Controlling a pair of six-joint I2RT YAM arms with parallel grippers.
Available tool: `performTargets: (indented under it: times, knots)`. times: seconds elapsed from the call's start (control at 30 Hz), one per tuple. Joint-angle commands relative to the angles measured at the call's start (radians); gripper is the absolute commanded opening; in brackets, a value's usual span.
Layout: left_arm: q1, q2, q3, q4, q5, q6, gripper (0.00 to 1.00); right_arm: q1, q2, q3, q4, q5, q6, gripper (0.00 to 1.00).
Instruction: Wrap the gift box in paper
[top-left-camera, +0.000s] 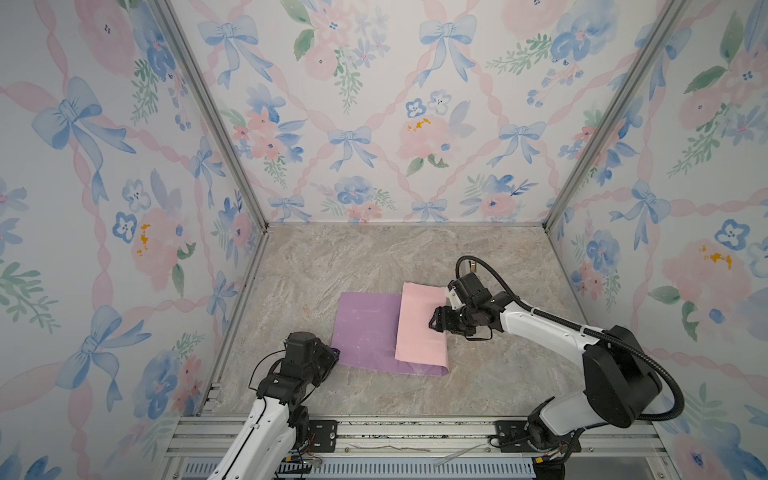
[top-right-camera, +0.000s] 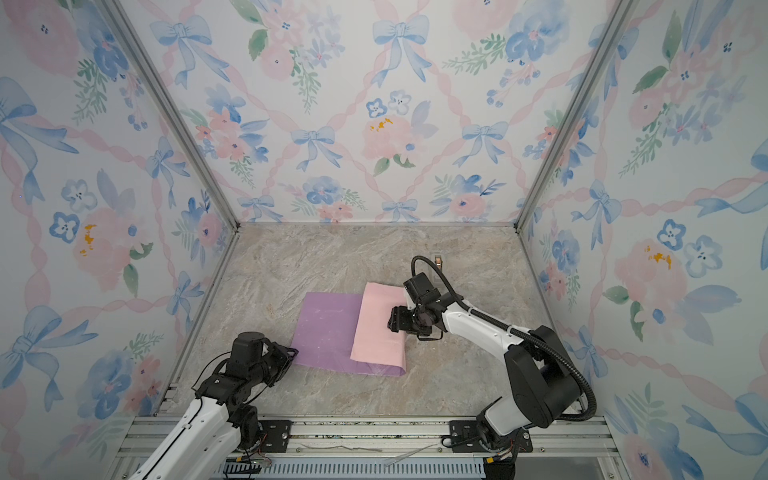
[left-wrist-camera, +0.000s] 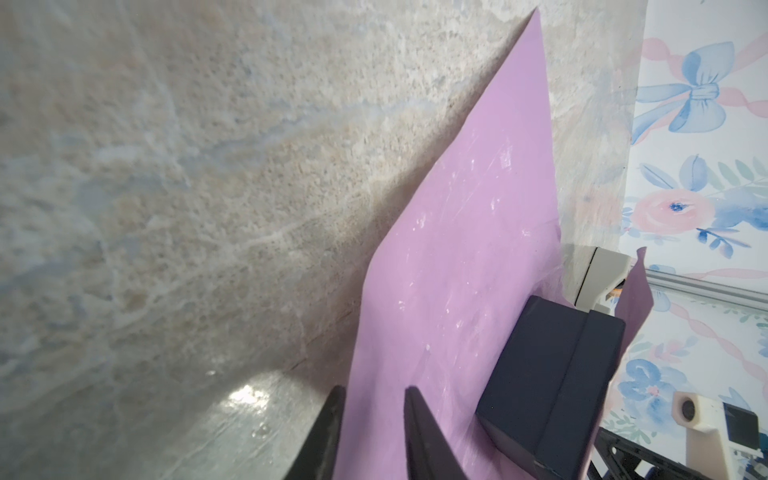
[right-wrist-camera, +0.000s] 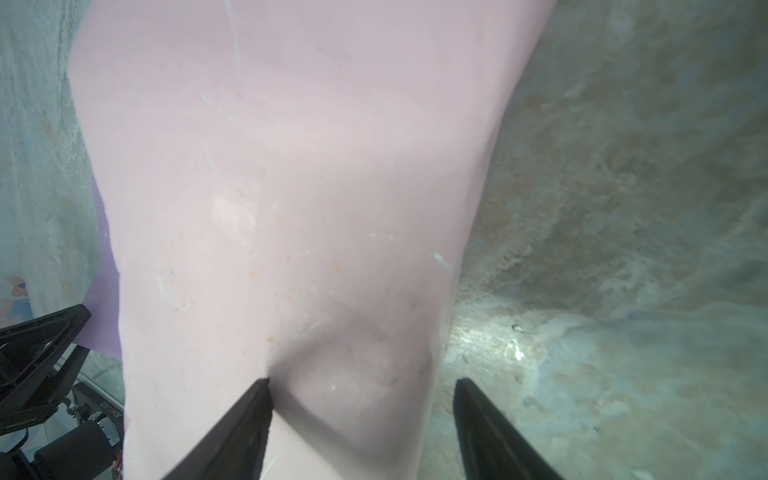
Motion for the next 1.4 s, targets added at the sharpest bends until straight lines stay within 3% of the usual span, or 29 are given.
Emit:
performTargets:
  times: [0.0,0.2,0.33,0.57,0.87,1.13,1.37]
  knots:
    - [0.007,0.009,0.011,0.019,-0.013,0.037,0.19,0.015,0.000,-0.008,-0.015,0.027,-0.006,0.71]
    - [0.006,0.053,0.069,0.021,0.004,0.129,0.00,0.016,0.010,-0.011,-0.008,0.023,-0.004,0.71]
    - [0.005,0.071,0.137,0.046,0.056,0.282,0.00,0.016,0.015,-0.014,-0.001,0.017,-0.009,0.71]
    - [-0.025,0.086,0.192,0.145,0.182,0.437,0.00,0.016,0.027,-0.011,0.003,0.009,-0.013,0.71]
    - [-0.248,0.194,0.300,0.211,0.205,0.617,0.00,0.015,0.034,-0.009,0.014,0.003,-0.015,0.71]
    - [-0.436,0.402,0.420,0.226,0.290,0.757,0.00,0.016,0.034,-0.007,0.021,-0.003,-0.014,0.71]
    - [-0.533,0.600,0.498,0.229,0.393,0.841,0.00,0.014,0.024,-0.016,0.041,-0.008,-0.007,0.71]
